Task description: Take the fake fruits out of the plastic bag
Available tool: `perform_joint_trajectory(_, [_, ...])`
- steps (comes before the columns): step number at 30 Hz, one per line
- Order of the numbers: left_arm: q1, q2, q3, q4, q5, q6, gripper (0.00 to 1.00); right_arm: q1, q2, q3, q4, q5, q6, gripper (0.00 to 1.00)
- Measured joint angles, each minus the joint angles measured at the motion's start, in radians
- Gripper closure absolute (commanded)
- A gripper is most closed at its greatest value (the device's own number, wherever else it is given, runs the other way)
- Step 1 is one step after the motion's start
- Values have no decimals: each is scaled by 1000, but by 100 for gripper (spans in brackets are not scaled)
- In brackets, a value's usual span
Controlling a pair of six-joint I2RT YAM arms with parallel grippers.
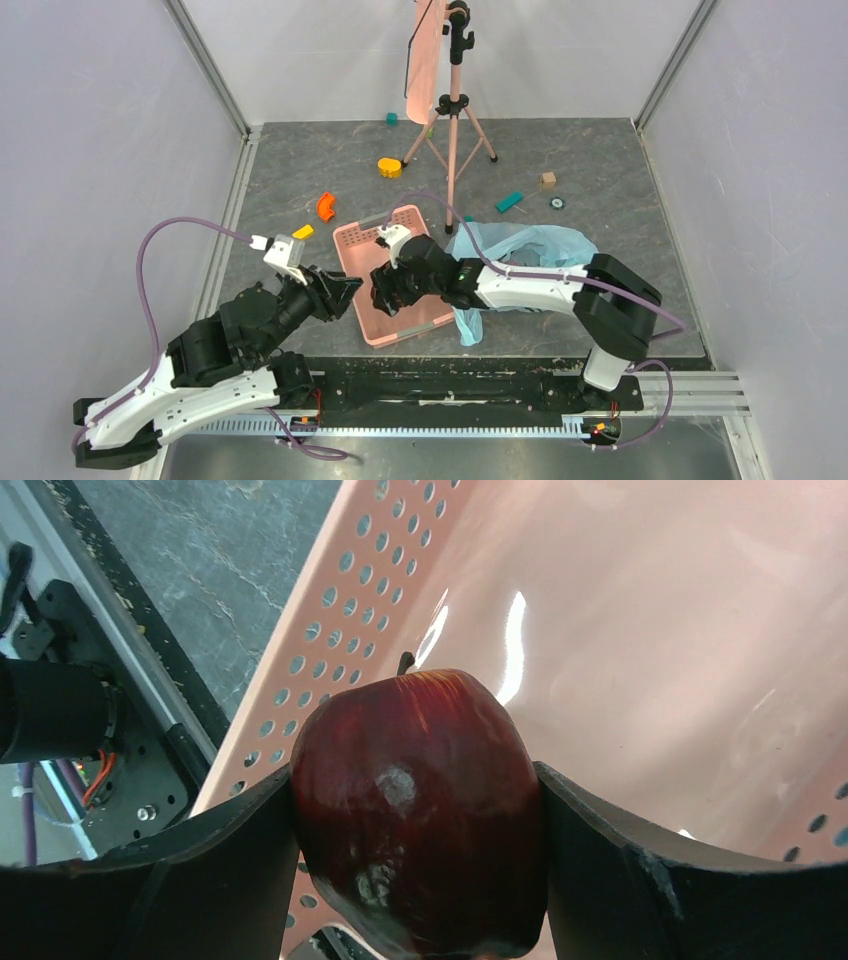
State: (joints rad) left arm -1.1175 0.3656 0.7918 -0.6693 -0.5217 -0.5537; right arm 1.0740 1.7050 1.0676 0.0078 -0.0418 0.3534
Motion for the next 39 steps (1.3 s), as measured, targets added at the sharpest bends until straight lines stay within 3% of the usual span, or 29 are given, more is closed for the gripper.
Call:
perform_joint_trajectory(17, [0, -19, -5, -11, 0, 0, 48, 26, 131, 0, 65, 40, 24, 19])
perform_joint_trajectory(22, [0, -30, -10, -19, 0, -2, 48, 26, 131, 3, 66, 40, 26, 2])
perform_joint_trajectory(32, [0, -48, -8, -55, -5, -30, 47, 26, 101, 110, -17, 25, -5, 2])
perform_joint_trajectory(39, [0, -46, -3, -62, -20, -34, 42, 27, -201, 106, -94, 80, -28, 2])
